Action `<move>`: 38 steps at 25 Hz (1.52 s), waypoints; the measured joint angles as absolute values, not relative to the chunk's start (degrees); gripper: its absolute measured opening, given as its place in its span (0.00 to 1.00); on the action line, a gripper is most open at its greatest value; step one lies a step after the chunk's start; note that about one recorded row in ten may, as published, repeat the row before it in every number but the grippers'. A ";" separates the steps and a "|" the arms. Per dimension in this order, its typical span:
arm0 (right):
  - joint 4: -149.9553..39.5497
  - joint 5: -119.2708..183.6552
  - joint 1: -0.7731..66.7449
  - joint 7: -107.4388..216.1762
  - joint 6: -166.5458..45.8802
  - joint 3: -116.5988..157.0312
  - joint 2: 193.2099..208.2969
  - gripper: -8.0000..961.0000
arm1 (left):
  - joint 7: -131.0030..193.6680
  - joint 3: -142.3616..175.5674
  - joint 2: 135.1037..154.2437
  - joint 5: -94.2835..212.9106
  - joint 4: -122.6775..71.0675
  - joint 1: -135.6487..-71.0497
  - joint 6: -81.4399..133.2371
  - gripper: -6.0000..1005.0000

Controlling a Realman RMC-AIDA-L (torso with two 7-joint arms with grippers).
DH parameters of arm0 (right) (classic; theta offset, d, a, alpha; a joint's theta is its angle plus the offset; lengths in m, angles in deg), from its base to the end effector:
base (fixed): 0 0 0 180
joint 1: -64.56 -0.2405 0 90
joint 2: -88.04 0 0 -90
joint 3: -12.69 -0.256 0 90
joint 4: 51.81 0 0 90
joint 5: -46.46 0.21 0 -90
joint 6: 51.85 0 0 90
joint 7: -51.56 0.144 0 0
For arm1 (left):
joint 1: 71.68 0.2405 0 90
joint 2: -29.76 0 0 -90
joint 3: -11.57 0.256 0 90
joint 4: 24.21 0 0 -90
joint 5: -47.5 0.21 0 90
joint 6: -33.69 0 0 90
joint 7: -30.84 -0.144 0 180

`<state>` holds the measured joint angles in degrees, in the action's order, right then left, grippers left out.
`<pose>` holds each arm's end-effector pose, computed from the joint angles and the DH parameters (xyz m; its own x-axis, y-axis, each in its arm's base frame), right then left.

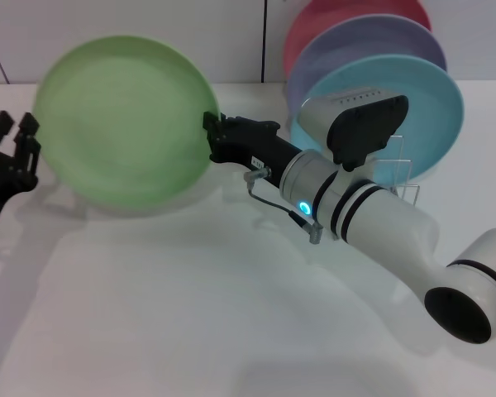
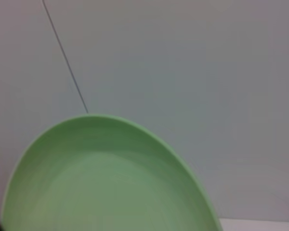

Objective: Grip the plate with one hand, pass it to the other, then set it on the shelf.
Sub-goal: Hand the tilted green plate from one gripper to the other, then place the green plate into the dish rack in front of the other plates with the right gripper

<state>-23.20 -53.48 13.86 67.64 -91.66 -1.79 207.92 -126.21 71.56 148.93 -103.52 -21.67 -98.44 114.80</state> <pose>0.1465 0.3840 -0.1444 0.5671 -0.3250 -0.7568 -0.7617 -0.5566 -0.3318 -0.3237 0.3124 -0.0024 0.5948 -0.1096 0.7964 0.7515 -0.2760 -0.5993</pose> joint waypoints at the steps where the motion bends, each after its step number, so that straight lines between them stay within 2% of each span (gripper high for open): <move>1: -23.23 -53.47 13.85 67.63 -91.66 -1.80 207.92 0.05 | -126.18 71.35 148.93 -103.83 -21.92 -97.61 116.59 0.10; 6: -23.47 -53.51 13.85 67.63 -91.71 -1.82 207.92 0.05 | -125.36 70.63 148.71 -104.15 -22.76 -96.35 118.44 0.26; 11: -23.89 -53.75 13.86 67.48 -92.23 -1.81 207.92 0.04 | -124.42 69.75 148.65 -104.18 -24.59 -94.75 118.95 0.49; 21: -24.26 -54.47 14.59 59.27 -99.09 -1.79 207.82 0.04 | -120.07 61.26 147.95 -104.38 -29.54 -89.96 116.99 0.49; 29: -24.45 -61.23 15.54 58.84 -104.60 -4.06 207.24 0.04 | -115.16 55.99 147.96 -104.38 -32.06 -88.73 111.49 0.49; 33: -22.66 -67.45 17.66 58.74 -104.29 -9.65 206.80 0.04 | -112.41 53.51 147.97 -104.39 -32.31 -89.53 109.21 0.49; 38: -15.40 -79.21 24.35 51.06 -100.81 -21.19 206.32 0.04 | -108.36 53.69 147.98 -104.17 -33.79 -90.89 104.97 0.49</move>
